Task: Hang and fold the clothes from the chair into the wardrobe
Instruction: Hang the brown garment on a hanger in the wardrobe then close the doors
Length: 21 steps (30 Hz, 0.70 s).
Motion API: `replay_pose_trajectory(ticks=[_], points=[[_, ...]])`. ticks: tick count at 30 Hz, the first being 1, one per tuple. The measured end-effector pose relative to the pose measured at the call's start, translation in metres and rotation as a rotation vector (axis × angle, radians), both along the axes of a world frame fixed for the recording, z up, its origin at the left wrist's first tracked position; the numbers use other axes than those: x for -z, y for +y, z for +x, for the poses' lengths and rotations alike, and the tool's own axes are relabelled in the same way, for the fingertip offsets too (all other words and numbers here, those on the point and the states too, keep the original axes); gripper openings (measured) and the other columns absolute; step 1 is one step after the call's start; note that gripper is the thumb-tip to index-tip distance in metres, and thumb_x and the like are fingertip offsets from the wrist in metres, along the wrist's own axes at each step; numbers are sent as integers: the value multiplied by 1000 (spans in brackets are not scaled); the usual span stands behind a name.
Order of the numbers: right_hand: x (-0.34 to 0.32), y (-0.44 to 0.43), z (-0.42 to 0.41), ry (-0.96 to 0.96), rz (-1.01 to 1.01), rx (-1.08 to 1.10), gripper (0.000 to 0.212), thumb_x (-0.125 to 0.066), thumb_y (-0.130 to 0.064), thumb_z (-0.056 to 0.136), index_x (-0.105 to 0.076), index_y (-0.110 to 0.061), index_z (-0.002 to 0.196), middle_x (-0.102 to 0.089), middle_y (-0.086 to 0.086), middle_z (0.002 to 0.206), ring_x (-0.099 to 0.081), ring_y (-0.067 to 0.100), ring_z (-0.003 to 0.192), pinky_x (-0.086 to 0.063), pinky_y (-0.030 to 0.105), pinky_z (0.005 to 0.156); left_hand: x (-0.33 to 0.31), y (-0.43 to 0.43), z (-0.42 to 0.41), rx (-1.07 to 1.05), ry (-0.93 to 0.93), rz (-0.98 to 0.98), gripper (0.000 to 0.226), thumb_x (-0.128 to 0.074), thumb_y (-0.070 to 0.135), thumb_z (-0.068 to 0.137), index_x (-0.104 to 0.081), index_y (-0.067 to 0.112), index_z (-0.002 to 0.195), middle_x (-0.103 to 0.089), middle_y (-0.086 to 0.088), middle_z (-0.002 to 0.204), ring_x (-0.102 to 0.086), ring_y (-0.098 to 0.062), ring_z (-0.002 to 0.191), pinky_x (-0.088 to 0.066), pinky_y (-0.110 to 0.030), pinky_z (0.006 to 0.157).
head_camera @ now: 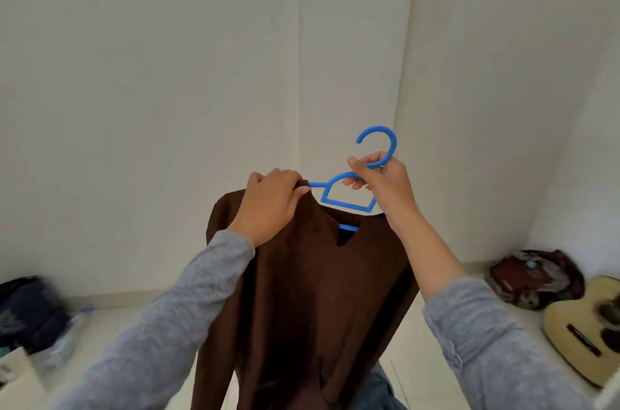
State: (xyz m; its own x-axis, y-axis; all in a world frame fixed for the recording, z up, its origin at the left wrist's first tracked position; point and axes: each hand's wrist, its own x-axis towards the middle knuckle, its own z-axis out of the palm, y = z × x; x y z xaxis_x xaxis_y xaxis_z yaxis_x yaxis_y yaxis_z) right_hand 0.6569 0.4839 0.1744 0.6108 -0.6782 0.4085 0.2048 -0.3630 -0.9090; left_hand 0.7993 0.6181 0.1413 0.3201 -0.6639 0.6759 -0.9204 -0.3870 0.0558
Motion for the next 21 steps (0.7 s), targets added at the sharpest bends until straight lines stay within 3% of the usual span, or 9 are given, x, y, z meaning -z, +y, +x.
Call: replay_pose_trajectory(ticks=[3,5,8,10,12,16,19,21], points=[[-18,-8,-52,-75,-88,45,12,-66,-18,87,-58,-9,89,-69,3,83,-68,3,71,-48,10,66,-18,-11,-44,14,-28,-175,23,-43,36,97,-59,19,98,-60,8,91,-51,-16,86,-15,-26,75],[-16,-19,-98,-52,-174,166,7,-68,-24,85,-62,-21,88,-70,-3,91,-66,4,87,-50,21,80,-27,-12,-74,39,-4,-260,19,-47,33,96,-59,19,95,-60,9,89,-49,-14,84,-12,-25,74],[3,-33,-165,49,-252,386,18,-63,-54,75,-63,-42,89,-68,-18,100,-60,4,104,-41,45,101,-39,-7,-111,95,76,-352,16,-49,32,95,-58,19,93,-52,17,81,-40,-7,79,-12,-24,73],[16,-35,-204,94,-269,460,22,-55,-63,71,-58,-56,92,-64,-23,105,-57,6,109,-38,49,103,-44,-3,-134,134,146,-400,13,-50,30,95,-57,20,93,-43,21,73,-39,-7,79,-13,-24,74],[23,-33,-242,72,-293,517,21,-51,-61,76,-58,-58,95,-63,-22,108,-57,8,110,-39,49,103,-46,-3,-161,174,201,-414,11,-51,30,95,-56,21,93,-39,23,71,-39,-7,80,-15,-24,76],[28,-20,-323,20,-306,611,16,-57,-30,92,-70,-28,100,-69,-7,100,-61,12,101,-45,42,98,-33,-9,-220,286,293,-365,16,-49,33,95,-58,19,95,-45,18,74,-41,-8,80,-16,-25,77],[30,4,-381,8,-346,709,15,-56,-15,93,-70,-13,99,-66,-2,93,-58,9,90,-44,12,85,-22,-16,-266,362,344,-341,20,-47,35,96,-59,19,98,-54,11,83,-43,-10,83,-17,-26,79],[30,15,-419,0,-416,816,16,-56,-12,93,-71,-7,97,-65,-2,88,-59,11,86,-40,4,75,-18,-23,-301,410,378,-330,21,-47,35,96,-60,18,99,-53,10,84,-45,-12,84,-18,-27,80]])
